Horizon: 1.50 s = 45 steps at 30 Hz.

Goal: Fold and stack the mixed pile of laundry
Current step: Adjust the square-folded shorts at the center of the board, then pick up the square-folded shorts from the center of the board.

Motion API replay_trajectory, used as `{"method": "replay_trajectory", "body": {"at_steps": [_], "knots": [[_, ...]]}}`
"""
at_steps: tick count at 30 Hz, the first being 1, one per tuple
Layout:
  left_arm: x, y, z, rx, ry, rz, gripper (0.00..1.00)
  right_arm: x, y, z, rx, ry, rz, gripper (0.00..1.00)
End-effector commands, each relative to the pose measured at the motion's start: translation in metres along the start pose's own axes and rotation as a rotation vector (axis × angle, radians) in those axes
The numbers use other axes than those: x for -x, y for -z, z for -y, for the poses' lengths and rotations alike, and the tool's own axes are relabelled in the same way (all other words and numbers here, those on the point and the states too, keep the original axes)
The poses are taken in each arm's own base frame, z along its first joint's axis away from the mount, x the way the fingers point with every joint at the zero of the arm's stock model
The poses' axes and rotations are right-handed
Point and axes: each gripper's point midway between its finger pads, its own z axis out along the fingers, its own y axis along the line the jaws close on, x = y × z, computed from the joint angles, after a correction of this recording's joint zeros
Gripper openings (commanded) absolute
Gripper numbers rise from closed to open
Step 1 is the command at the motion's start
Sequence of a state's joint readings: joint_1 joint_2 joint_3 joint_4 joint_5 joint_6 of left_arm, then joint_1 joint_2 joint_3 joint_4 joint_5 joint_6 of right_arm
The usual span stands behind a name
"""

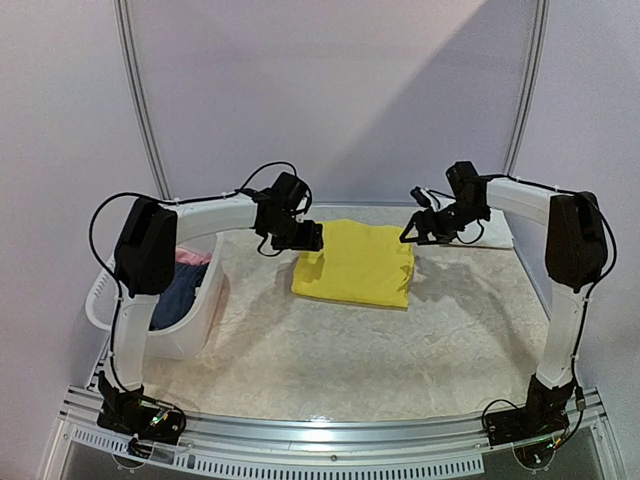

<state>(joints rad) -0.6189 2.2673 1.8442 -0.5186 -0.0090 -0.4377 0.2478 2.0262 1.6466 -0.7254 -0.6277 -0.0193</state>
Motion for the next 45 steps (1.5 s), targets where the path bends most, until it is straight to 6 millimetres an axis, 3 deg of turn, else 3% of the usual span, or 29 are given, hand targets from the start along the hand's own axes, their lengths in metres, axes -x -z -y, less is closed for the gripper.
{"method": "replay_trajectory", "body": {"at_steps": [1, 5, 9, 14, 25, 29, 31, 33, 38, 41, 45], "knots": [[0.031, 0.030, 0.028, -0.038, -0.085, 0.096, 0.79, -0.030, -0.019, 0.035, 0.026, -0.213, -0.037, 0.82], [0.023, 0.019, 0.061, -0.177, -0.122, 0.071, 0.61, -0.040, -0.038, 0.045, 0.080, -0.302, -0.065, 0.84], [0.012, -0.004, 0.069, -0.184, -0.141, 0.001, 0.62, -0.039, -0.055, 0.052, 0.123, -0.360, -0.081, 0.87], [0.001, -0.032, 0.062, -0.159, -0.136, -0.044, 0.66, -0.041, -0.079, 0.052, 0.159, -0.403, -0.119, 0.89], [-0.035, -0.081, 0.030, -0.088, -0.069, -0.178, 0.66, -0.050, -0.145, 0.017, 0.252, -0.416, -0.225, 0.84], [-0.043, -0.086, 0.029, -0.091, -0.049, -0.201, 0.64, -0.036, -0.157, -0.008, 0.355, -0.372, -0.216, 0.78], [-0.044, -0.086, 0.030, -0.096, -0.043, -0.200, 0.63, -0.027, -0.160, -0.012, 0.355, -0.360, -0.208, 0.65], [-0.043, -0.084, 0.029, -0.092, -0.038, -0.198, 0.62, -0.019, -0.157, -0.007, 0.303, -0.327, -0.198, 0.43], [-0.033, -0.065, 0.028, -0.078, -0.051, -0.165, 0.63, -0.003, -0.123, 0.013, 0.113, -0.190, -0.192, 0.11], [-0.025, -0.048, 0.029, -0.076, -0.058, -0.137, 0.64, 0.006, -0.092, 0.027, 0.029, -0.113, -0.209, 0.02], [-0.021, -0.027, 0.029, -0.069, -0.071, -0.107, 0.65, 0.017, -0.053, 0.052, -0.086, -0.003, -0.217, 0.00]]}}
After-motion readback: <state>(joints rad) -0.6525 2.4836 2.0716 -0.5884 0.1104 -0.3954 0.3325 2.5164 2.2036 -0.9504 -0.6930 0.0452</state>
